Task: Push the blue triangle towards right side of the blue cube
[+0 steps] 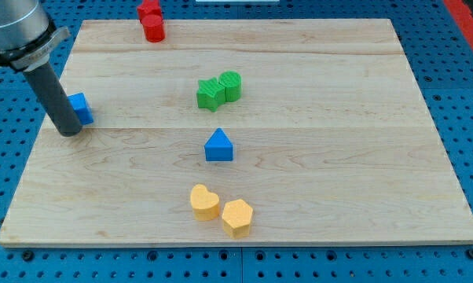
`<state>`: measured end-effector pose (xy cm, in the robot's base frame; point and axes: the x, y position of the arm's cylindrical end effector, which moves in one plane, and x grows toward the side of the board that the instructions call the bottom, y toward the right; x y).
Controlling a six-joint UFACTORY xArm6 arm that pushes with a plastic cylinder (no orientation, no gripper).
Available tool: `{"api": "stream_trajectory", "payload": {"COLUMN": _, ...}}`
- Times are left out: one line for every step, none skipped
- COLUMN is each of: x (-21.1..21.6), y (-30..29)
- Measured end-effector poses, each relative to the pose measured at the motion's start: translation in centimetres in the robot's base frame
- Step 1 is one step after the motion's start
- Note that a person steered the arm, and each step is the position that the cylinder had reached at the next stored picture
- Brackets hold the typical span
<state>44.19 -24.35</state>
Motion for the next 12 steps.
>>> {"api": "stream_trajectory", "payload": {"x": -1.5, "y": 0.2}}
{"api": "stream_trajectory", "payload": {"x": -1.7, "y": 9.9}}
{"api": "stream_trajectory", "payload": {"x": -1.7, "y": 22.3}}
{"api": "stream_trajectory", "payload": {"x": 2.4, "y": 30.7}}
{"api": "stream_trajectory", "payload": {"x": 9.9, "y": 28.4}}
{"api": "stream_trajectory", "payload": {"x": 9.3, "y": 26.8}}
{"api": "stream_trajectory", "payload": {"x": 6.8, "y": 27.2}}
{"api": "stream_trajectory", "payload": {"x": 6.1, "y": 26.6}}
{"api": "stream_trajectory", "payload": {"x": 5.8, "y": 25.4}}
{"api": "stream_trajectory", "payload": {"x": 5.4, "y": 23.2}}
{"api": "stream_trajectory", "payload": {"x": 5.2, "y": 22.1}}
{"api": "stream_trajectory", "payload": {"x": 5.1, "y": 21.9}}
